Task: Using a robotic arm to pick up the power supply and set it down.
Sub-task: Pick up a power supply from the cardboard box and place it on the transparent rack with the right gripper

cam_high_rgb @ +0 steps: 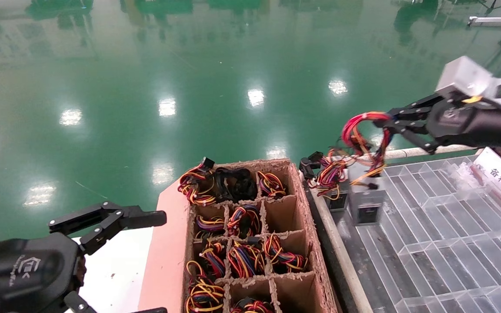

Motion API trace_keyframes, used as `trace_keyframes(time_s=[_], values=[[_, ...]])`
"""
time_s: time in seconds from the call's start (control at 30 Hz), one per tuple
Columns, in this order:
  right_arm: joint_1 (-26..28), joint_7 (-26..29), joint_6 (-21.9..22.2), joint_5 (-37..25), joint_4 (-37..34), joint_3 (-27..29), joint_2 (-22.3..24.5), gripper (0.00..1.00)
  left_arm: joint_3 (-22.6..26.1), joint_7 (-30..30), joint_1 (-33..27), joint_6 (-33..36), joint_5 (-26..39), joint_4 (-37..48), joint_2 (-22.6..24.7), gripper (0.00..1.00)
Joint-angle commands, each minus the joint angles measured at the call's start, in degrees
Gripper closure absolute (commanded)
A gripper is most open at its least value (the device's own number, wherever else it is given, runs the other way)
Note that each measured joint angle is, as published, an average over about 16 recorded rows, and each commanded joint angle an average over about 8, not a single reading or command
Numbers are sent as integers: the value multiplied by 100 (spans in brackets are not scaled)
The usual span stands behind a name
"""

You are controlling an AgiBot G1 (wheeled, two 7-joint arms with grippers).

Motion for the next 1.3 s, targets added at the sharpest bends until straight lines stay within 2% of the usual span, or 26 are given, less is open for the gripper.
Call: trace_keyframes(time_s=[0.03,0.27,0.57,1.23,1.3], values=[[51,-115,-45,-38,-210,-46,-129,100,0,0,0,0,0,0,0,0],[132,-525,-77,-37,-977,-80,-450,100,0,0,0,0,0,0,0,0],[211,-974,-60,29,-1770,-37,-584,100,0,0,0,0,0,0,0,0],[72,-1564,-37,271,-2812,136,-378,100,1,0,0,0,0,0,0,0],[50,-1579,-30,283,-2871,145,-351,91,1,0,0,0,0,0,0,0]])
